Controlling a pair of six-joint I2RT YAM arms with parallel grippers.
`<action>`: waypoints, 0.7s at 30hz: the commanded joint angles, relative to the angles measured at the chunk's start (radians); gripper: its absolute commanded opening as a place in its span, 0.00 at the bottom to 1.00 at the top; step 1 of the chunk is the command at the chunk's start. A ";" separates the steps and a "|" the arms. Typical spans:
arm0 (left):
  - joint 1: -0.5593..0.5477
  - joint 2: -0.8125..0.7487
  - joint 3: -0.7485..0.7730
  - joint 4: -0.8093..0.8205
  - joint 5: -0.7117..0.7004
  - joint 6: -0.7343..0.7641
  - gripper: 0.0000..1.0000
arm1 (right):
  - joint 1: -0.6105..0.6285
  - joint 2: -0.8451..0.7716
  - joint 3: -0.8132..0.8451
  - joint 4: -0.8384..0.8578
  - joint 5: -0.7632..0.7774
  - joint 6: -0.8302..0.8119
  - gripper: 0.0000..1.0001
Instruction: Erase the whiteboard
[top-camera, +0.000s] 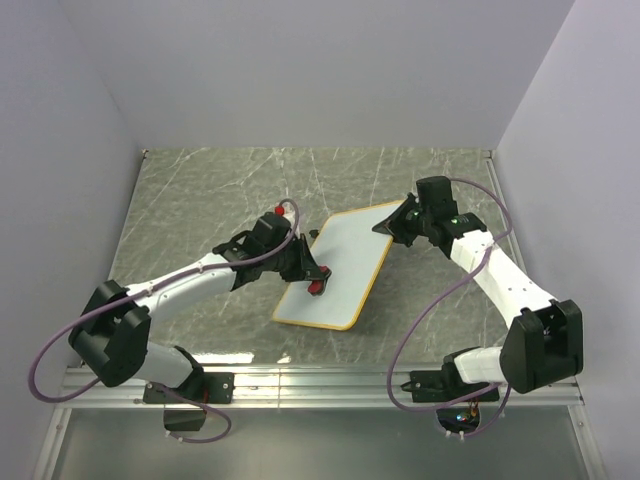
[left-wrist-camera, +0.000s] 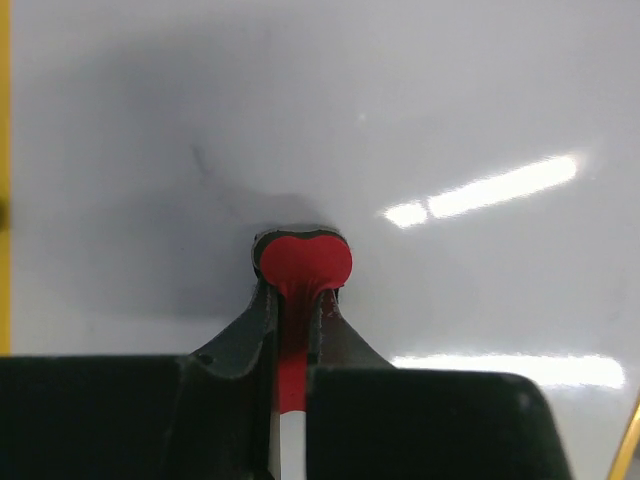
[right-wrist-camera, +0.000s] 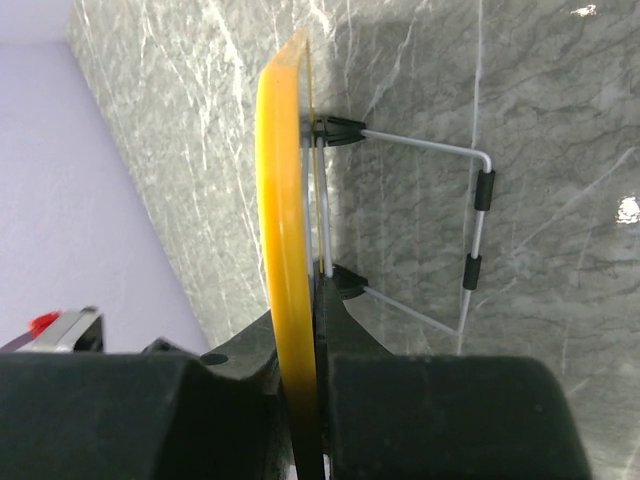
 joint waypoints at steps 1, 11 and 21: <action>0.013 0.024 -0.051 0.032 0.026 0.016 0.00 | -0.009 0.018 0.035 -0.007 0.130 -0.007 0.00; 0.125 0.144 -0.094 0.015 0.023 0.108 0.00 | -0.007 0.022 0.046 -0.015 0.135 -0.009 0.00; 0.240 -0.014 0.218 -0.281 -0.138 0.173 0.00 | -0.007 0.037 0.064 -0.010 0.121 -0.012 0.00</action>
